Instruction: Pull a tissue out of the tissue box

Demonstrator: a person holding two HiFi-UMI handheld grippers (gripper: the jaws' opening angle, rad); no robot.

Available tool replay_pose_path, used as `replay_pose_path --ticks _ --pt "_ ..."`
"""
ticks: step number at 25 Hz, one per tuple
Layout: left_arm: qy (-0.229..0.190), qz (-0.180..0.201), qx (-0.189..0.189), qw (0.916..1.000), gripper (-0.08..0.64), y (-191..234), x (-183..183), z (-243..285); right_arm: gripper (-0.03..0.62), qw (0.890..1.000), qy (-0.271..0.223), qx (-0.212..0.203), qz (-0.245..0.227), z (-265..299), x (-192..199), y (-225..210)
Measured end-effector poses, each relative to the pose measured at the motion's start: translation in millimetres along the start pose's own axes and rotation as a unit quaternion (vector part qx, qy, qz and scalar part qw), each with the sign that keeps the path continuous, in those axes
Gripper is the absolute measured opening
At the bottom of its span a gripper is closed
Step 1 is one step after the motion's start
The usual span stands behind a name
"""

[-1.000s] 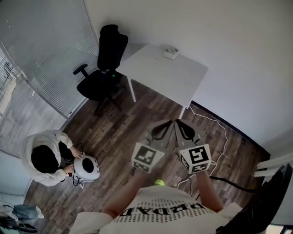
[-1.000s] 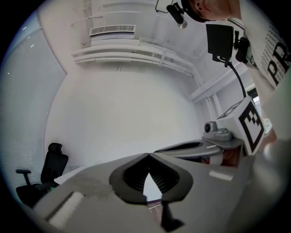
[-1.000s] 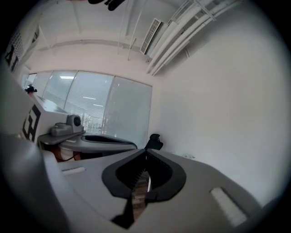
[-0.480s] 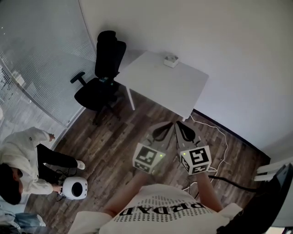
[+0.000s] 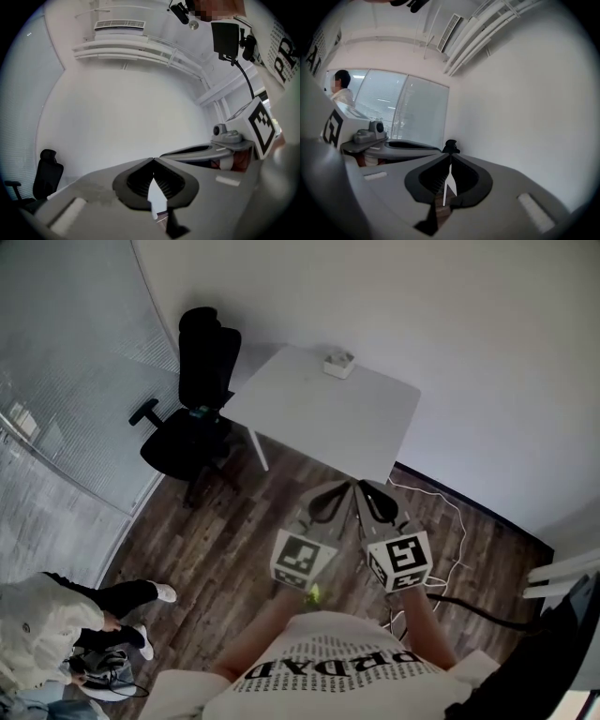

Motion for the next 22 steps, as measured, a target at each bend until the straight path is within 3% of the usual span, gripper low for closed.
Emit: replay_pose_path --ticks 15,22 --pt "-0.014 0.004 0.032 0.9994 -0.008 71.8 -0.3 14.0 0.031 0.999 0.004 0.04 -0.013 62.8 -4.3 -1.5" --pt "-0.017 0.0 0.021 0.9996 -0.008 86.7 1.2 16.1 0.031 0.999 0.018 0.036 -0.016 70.9 1.8 -5.5"
Point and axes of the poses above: the fingertips, and each gripper's own axes: z forward along the fingers, y to its left, x out of its underside, the point moved 5 cm from there along -z, backward along the fingers, and after that the axes turned 10 degrees about x, right-handed, at the moved point
